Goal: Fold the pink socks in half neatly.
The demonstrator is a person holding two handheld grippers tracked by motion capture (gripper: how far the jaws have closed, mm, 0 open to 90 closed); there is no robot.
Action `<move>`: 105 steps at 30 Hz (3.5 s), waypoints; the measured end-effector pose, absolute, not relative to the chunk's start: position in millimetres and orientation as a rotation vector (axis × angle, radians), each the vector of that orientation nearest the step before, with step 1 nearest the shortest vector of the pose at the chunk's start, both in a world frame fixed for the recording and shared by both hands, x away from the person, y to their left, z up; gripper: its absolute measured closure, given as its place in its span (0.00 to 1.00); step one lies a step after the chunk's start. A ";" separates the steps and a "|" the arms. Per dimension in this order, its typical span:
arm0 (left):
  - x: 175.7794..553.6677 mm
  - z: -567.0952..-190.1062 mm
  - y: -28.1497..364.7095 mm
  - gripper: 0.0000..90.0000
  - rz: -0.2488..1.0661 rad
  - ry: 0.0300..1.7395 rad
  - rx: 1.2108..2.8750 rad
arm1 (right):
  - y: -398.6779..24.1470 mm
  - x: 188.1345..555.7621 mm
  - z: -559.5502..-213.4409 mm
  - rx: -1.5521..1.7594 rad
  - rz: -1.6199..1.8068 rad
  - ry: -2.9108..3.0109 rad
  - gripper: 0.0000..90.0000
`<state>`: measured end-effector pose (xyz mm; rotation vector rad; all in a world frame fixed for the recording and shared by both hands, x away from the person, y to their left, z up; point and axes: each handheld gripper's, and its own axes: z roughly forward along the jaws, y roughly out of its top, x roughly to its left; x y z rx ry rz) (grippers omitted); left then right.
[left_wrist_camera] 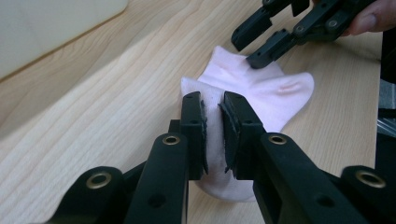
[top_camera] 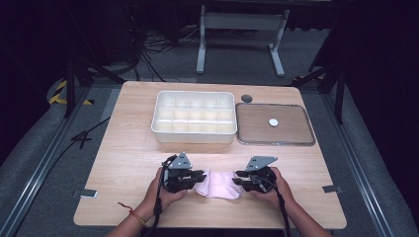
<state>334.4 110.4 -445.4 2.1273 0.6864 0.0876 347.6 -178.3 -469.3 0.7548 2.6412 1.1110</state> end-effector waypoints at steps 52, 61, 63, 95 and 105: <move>343.2 -450.6 25.2 0.95 0.188 0.588 2.291 | -177.0 348.5 -473.1 0.758 1.140 2.664 0.80; 343.2 -453.0 21.9 0.87 0.151 0.610 2.237 | -177.0 348.7 -473.2 0.756 1.141 2.666 0.80; 342.8 -451.6 23.3 0.83 0.153 0.609 2.222 | -177.2 348.8 -473.2 0.757 1.142 2.666 0.80; 312.9 -472.2 74.9 0.83 0.142 0.456 2.332 | -183.4 339.3 -444.7 0.737 1.268 2.558 0.79; 312.7 -473.9 74.4 0.83 0.154 0.457 2.322 | -152.0 318.5 -431.1 0.552 1.269 2.566 0.78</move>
